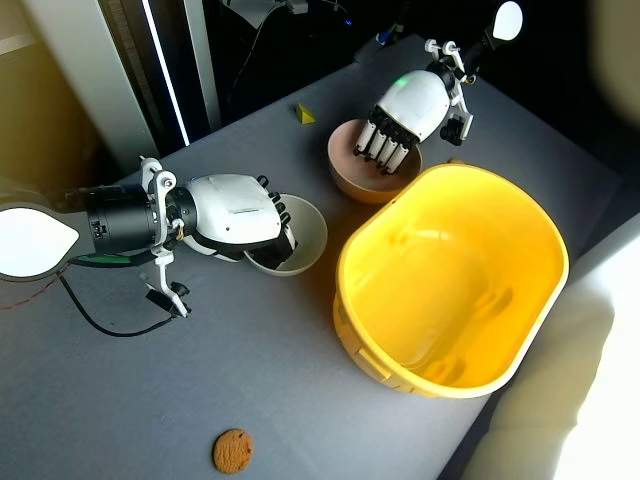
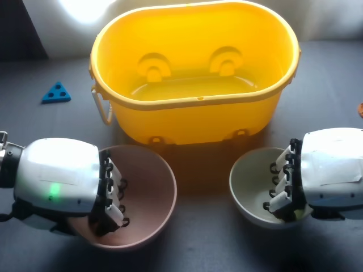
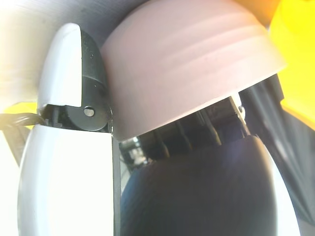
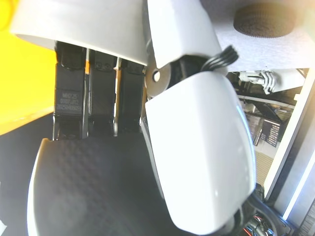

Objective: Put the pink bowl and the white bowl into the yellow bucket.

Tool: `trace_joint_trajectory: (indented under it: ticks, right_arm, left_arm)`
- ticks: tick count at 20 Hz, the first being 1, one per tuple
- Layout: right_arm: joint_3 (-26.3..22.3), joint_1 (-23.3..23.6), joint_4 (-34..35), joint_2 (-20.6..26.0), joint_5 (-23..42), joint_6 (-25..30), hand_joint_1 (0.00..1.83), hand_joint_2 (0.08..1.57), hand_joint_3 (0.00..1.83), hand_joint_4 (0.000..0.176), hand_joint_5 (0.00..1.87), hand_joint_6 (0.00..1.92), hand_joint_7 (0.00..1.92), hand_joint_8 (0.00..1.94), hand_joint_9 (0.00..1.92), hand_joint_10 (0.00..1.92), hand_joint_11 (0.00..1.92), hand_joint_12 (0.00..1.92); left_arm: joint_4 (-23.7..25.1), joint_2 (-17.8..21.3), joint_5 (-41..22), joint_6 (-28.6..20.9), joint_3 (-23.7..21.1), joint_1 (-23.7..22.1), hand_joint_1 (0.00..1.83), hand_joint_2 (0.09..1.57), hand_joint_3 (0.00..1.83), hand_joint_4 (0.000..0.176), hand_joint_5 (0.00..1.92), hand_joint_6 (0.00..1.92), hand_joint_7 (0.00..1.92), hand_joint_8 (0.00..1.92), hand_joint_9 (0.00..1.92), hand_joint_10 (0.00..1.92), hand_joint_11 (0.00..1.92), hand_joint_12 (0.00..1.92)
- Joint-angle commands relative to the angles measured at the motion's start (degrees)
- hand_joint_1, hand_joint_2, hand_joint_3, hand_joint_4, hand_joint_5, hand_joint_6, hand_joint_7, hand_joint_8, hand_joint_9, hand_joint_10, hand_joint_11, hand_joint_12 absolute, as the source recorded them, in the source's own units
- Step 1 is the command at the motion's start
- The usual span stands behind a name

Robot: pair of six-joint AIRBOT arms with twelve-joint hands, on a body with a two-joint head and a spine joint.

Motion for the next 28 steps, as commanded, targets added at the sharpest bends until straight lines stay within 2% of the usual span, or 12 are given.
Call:
trace_joint_trajectory:
  ticks: [1,7,11,12,14,15,16,21,23,24,26,28]
  right_arm:
    - [0.0,0.8,1.6,0.8,6.0,1.3,1.40,1.05,0.00,0.000,0.97,0.96,1.10,0.76,1.16,0.81,1.01,0.99]
    - [2.0,5.4,0.7,1.7,11.6,14.6,1.39,1.05,0.00,0.000,1.00,0.93,1.10,0.72,1.13,0.86,0.98,0.98]
    - [2.2,8.8,-0.5,2.7,14.5,19.1,1.39,1.06,0.00,0.000,0.96,1.00,1.09,0.74,1.13,0.87,0.98,0.97]
    - [2.2,9.4,-0.5,3.0,15.0,20.1,1.39,1.06,0.00,0.000,0.95,1.01,1.08,0.74,1.13,0.86,0.98,0.97]
    - [2.2,11.0,-1.2,3.4,16.1,22.3,1.39,1.06,0.00,0.000,0.96,1.01,1.09,0.70,1.13,0.86,0.99,0.98]
    - [2.2,11.5,-1.7,3.6,16.9,23.0,1.39,1.06,0.00,0.000,0.96,1.00,1.10,0.69,1.14,0.85,0.99,0.97]
    - [2.2,12.1,-2.2,3.9,18.0,23.8,1.39,1.05,0.00,0.000,0.98,0.98,1.12,0.67,1.15,0.83,1.00,0.96]
    - [2.2,14.3,-3.5,4.4,19.0,23.8,1.39,1.05,0.00,0.000,0.99,0.96,1.12,0.67,1.14,0.85,0.98,0.97]
    - [2.3,15.0,-3.6,4.5,19.0,23.4,1.39,1.05,0.00,0.000,1.00,0.97,1.12,0.66,1.12,0.88,0.97,1.00]
    - [2.3,15.3,-3.6,4.5,19.0,22.8,1.39,1.05,0.00,0.000,1.01,0.96,1.12,0.64,1.12,0.87,0.96,1.01]
    - [2.7,16.1,-3.6,4.5,19.0,20.9,1.39,1.05,0.00,0.000,1.02,0.94,1.11,0.65,1.12,0.88,0.95,1.03]
    - [3.1,16.6,-3.6,4.5,19.0,19.4,1.39,1.05,0.00,0.000,1.02,0.94,1.12,0.64,1.12,0.88,0.95,1.03]
  left_arm:
    - [-1.7,1.3,-3.5,-0.4,-0.3,-0.1,1.39,1.07,0.00,0.000,0.96,0.91,1.05,0.78,1.09,1.00,0.96,0.98]
    - [-2.3,3.6,-6.8,-3.4,-1.5,-1.7,1.39,1.06,0.00,0.000,0.96,0.95,1.07,0.72,1.13,0.91,1.01,0.87]
    - [-2.5,5.1,-9.8,-6.2,-1.6,-3.7,1.39,1.07,0.00,0.000,0.95,0.93,1.08,0.73,1.12,0.94,1.02,0.84]
    - [-2.5,5.6,-10.7,-6.9,-1.6,-4.4,1.27,1.08,0.00,0.000,0.96,0.95,1.14,0.75,1.17,0.57,1.01,0.88]
    - [-2.5,6.3,-12.3,-8.1,-1.5,-5.8,1.26,1.06,0.00,0.000,1.02,0.83,1.19,0.72,1.28,0.34,1.00,0.97]
    - [-2.5,6.7,-13.0,-8.9,-1.4,-6.6,1.37,1.06,0.00,0.000,0.93,0.91,1.11,0.74,1.18,0.78,1.02,0.92]
    - [-2.5,7.0,-13.8,-10.1,-1.3,-7.4,1.37,1.08,0.00,0.000,0.89,0.98,1.06,0.83,1.13,0.90,1.02,0.94]
    - [-2.6,8.3,-15.7,-13.2,-1.1,-9.5,1.39,1.06,0.00,0.000,0.96,0.92,1.09,0.71,1.13,0.92,1.01,0.85]
    - [-2.7,8.7,-16.4,-14.6,-1.0,-10.3,1.38,1.09,0.00,0.000,0.85,1.01,1.01,0.88,1.09,0.99,1.02,0.87]
    - [-3.2,9.0,-17.0,-15.3,-0.9,-10.7,1.28,1.08,0.00,0.000,0.96,0.91,1.14,0.79,1.13,0.70,1.02,0.91]
    - [-5.7,9.4,-18.9,-17.3,-0.3,-11.4,1.38,1.07,0.00,0.000,0.93,0.89,1.06,0.82,1.09,1.01,0.99,0.98]
    - [-8.2,9.5,-20.1,-18.6,0.5,-11.9,1.39,1.07,0.00,0.000,0.88,1.03,1.05,0.78,1.14,0.89,1.04,0.86]
